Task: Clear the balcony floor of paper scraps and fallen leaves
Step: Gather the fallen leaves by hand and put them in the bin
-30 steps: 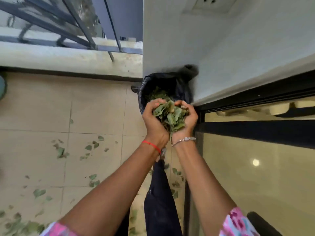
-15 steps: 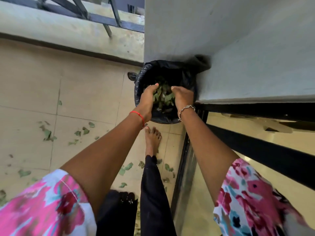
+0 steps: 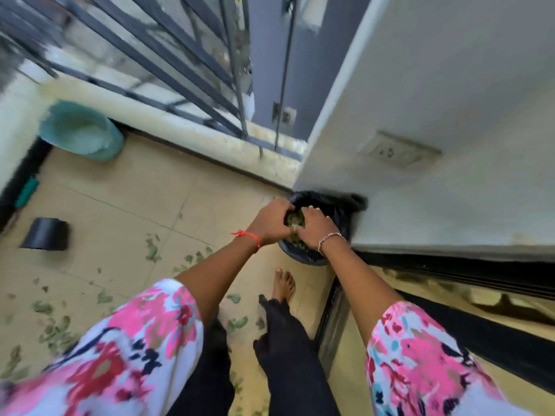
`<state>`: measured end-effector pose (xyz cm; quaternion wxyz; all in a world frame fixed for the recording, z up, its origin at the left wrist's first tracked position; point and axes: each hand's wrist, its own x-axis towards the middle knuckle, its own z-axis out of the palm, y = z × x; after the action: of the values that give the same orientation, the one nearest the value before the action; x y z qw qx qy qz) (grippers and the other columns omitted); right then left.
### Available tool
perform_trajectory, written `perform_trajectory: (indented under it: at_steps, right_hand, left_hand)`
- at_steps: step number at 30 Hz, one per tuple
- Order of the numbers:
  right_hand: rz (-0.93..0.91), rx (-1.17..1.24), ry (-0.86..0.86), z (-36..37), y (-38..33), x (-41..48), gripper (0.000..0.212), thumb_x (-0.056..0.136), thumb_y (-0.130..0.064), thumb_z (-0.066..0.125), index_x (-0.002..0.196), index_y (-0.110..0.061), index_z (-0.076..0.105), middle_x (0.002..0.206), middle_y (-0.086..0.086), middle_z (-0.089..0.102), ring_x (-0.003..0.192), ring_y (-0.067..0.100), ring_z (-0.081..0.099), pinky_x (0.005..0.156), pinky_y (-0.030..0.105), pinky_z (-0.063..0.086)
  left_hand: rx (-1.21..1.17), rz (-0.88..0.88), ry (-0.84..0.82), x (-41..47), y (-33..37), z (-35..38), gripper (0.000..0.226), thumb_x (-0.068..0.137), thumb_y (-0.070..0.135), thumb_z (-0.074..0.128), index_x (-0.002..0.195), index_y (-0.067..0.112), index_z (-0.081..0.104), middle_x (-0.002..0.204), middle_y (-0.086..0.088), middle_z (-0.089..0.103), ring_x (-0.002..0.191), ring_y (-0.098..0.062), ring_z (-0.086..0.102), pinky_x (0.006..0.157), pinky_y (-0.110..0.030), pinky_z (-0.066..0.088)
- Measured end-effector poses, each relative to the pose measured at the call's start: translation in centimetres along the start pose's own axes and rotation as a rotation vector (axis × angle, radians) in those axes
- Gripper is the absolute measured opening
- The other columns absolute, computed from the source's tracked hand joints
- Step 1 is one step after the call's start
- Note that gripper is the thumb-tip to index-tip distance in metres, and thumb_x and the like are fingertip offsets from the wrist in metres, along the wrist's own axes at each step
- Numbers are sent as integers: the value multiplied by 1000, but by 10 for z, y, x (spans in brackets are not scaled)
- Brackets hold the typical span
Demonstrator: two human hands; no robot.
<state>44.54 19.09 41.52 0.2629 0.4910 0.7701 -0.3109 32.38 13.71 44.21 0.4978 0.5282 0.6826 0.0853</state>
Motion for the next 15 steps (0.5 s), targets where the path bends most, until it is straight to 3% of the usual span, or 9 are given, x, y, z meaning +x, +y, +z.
perform_trajectory:
  at_steps: [2, 5, 9, 12, 15]
  right_hand:
    - [-109, -130, -11, -40, -42, -33, 51, 92, -30, 48, 138, -11, 38, 142, 12, 41, 131, 28, 37, 106, 40, 33]
    - [-240, -232, -7, -87, -108, -79, 50, 93, -26, 44, 139, -12, 35, 135, 14, 49, 120, 32, 49, 95, 39, 41]
    - [-482, -402, 53, -118, -194, -135, 51, 94, -31, 43, 140, -12, 32, 133, 14, 50, 118, 32, 50, 94, 40, 41]
    - [-753, -579, 137, -119, -258, -173, 55, 94, -41, 41, 140, -11, 33, 140, 13, 42, 129, 30, 38, 105, 40, 30]
    - [-961, -688, 128, -107, -313, -205, 65, 94, -49, 38, 146, -15, 20, 153, 10, 21, 142, 29, 17, 114, 43, 16]
  left_hand:
    - [207, -1, 37, -42, 8, -38, 82, 64, 53, 52, 133, 8, 47, 139, -13, 43, 134, -29, 33, 109, -37, 27]
    - [352, -6, 186, -109, 12, -90, 70, 80, 25, 63, 143, 17, 33, 155, -7, 19, 146, -26, 5, 116, -46, 6]
    - [425, -106, 427, -216, 2, -141, 76, 79, 26, 64, 146, 19, 27, 158, -3, 9, 147, -24, -2, 116, -49, 3]
    - [384, -293, 554, -298, -14, -152, 81, 81, 30, 64, 148, 20, 19, 159, -2, 3, 147, -24, -3, 116, -49, 2]
    - [296, -464, 654, -362, -35, -147, 87, 82, 33, 65, 150, 18, 12, 159, -1, -2, 147, -24, -8, 115, -52, 0]
